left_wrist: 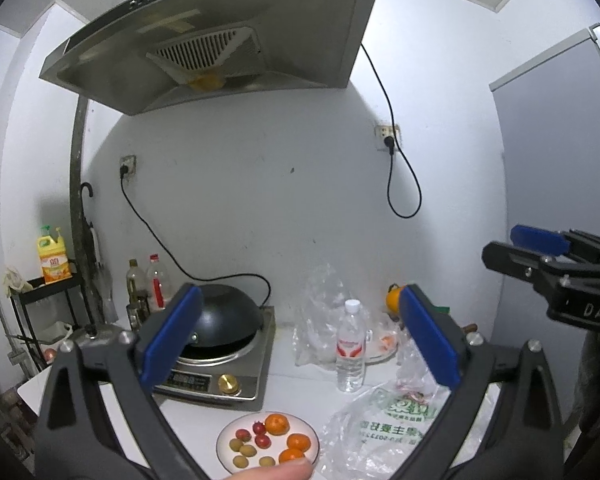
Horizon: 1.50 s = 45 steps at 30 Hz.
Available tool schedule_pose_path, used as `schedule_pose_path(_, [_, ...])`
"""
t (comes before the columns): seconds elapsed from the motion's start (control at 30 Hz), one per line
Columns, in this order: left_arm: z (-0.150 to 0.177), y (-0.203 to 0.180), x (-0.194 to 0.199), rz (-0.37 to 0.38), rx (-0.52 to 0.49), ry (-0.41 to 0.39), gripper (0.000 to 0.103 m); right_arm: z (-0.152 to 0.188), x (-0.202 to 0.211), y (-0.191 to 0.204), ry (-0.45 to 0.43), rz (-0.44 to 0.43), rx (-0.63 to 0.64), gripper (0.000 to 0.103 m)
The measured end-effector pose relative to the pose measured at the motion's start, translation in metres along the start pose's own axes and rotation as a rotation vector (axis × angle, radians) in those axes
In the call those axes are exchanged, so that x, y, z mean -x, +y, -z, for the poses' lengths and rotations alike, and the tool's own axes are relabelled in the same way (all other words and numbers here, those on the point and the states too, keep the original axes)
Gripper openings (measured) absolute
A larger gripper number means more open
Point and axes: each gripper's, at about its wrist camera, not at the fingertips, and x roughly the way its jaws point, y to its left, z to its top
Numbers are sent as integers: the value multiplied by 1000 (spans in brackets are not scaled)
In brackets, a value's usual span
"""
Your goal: Organize fruits
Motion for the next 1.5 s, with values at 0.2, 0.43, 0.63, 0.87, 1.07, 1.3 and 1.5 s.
schedule_pose_path(0.2, [0,-3,0,-2,-5,-20,100,1,-2,-3,7,11,-10,66])
schedule_pose_path(0.43, [0,-2,-5,-1,-10,-20,100,2,-8,-3,17,15,-15,66])
schedule_pose_path(0.63, [0,-2,-7,9,-13,-18,100,2,-11,-4,24,12,-17,66])
schedule_pose_path(0.87, [1,0,-9,14,-4,-9,100,3,-12,-3,28,12,-14,66])
schedule_pose_path(1.07, [1,-1,-11,17,-4,1,100,4,-13,-4,33,14,-16,67])
schedule_pose_path(1.3, [1,-1,-11,19,0,8,100,3,-14,-4,34,14,-14,67])
schedule_pose_path(1.5, [2,0,-10,17,3,9,100,5,-15,-4,38,13,-11,67])
